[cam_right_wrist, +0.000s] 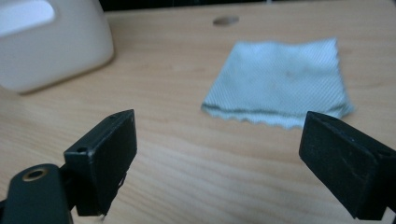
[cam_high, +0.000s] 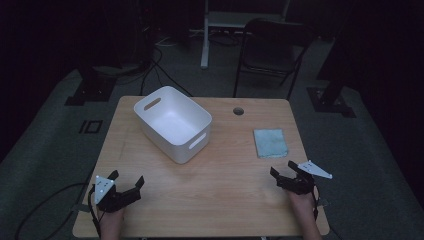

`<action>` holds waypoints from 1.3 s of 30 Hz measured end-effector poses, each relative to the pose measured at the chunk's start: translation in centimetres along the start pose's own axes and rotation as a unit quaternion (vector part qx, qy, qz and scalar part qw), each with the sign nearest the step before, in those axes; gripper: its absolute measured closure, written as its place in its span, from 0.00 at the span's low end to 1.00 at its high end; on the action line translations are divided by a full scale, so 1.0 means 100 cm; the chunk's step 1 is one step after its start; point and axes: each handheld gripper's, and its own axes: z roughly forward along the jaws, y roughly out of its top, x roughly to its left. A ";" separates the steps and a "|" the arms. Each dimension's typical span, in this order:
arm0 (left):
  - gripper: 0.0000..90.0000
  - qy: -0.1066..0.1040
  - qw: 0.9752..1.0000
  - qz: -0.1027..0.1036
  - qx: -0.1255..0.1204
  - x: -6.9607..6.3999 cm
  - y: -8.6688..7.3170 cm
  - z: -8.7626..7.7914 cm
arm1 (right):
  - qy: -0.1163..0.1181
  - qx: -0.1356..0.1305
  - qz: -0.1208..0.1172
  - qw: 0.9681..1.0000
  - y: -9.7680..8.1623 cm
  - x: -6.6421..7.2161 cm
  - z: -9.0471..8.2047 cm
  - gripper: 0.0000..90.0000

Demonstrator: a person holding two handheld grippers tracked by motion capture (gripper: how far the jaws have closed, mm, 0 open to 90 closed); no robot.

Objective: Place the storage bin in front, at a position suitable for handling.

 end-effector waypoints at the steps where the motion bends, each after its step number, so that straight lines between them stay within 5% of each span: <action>1: 0.01 -0.002 1.000 0.000 -0.001 -0.001 0.000 -0.001 | -0.001 0.006 0.000 1.000 0.000 0.000 0.001 0.12; 6: 0.01 -0.005 1.000 0.002 -0.003 -0.003 0.001 -0.003 | -0.012 0.022 0.006 1.000 0.004 0.004 0.004 0.12; 12: 0.01 -0.010 1.000 -0.005 0.002 -0.005 0.000 -0.001 | 0.002 0.027 0.018 0.999 0.014 0.011 0.005 0.12; 28: 0.01 -0.018 1.000 -0.005 0.003 -0.008 0.000 -0.003 | 0.017 0.022 0.007 1.000 0.036 0.026 0.013 0.12; 39: 0.01 -0.022 1.000 -0.007 0.008 -0.008 -0.001 -0.001 | 0.032 0.024 -0.011 0.999 0.051 0.043 0.034 0.14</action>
